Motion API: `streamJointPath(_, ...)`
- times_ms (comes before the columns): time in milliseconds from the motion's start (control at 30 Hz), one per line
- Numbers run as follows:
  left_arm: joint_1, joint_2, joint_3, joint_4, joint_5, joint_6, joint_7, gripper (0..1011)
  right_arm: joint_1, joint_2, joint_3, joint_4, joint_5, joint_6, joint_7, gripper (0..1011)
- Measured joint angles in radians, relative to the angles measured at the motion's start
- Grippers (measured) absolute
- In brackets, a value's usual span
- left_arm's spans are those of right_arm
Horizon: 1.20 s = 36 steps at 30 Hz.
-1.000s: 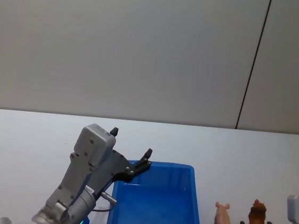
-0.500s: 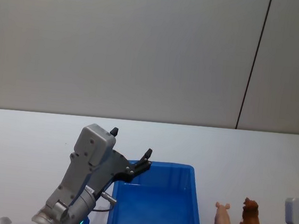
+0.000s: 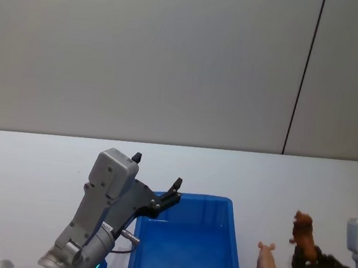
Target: Pick up the two dolls from the table and place them into the box.
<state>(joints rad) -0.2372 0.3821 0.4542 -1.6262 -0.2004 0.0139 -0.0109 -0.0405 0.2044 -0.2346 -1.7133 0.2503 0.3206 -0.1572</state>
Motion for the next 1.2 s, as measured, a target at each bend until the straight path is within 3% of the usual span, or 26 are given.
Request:
streamJointPath(333, 0.000, 0.000, 0.000, 0.000, 0.000, 0.000, 0.000, 1000, 0.026, -0.004, -0.003, -0.041, -0.027, -0.030, 0.077, 305)
streamJointPath(967, 0.000, 0.000, 0.000, 0.000, 0.000, 0.000, 0.000, 1000, 0.114, -0.056, -0.044, -0.018, -0.041, -0.042, 0.318, 305)
streamJointPath(1200, 0.000, 0.000, 0.000, 0.000, 0.000, 0.000, 0.000, 1000, 0.155, -0.084, -0.064, 0.021, -0.045, -0.033, 0.405, 458)
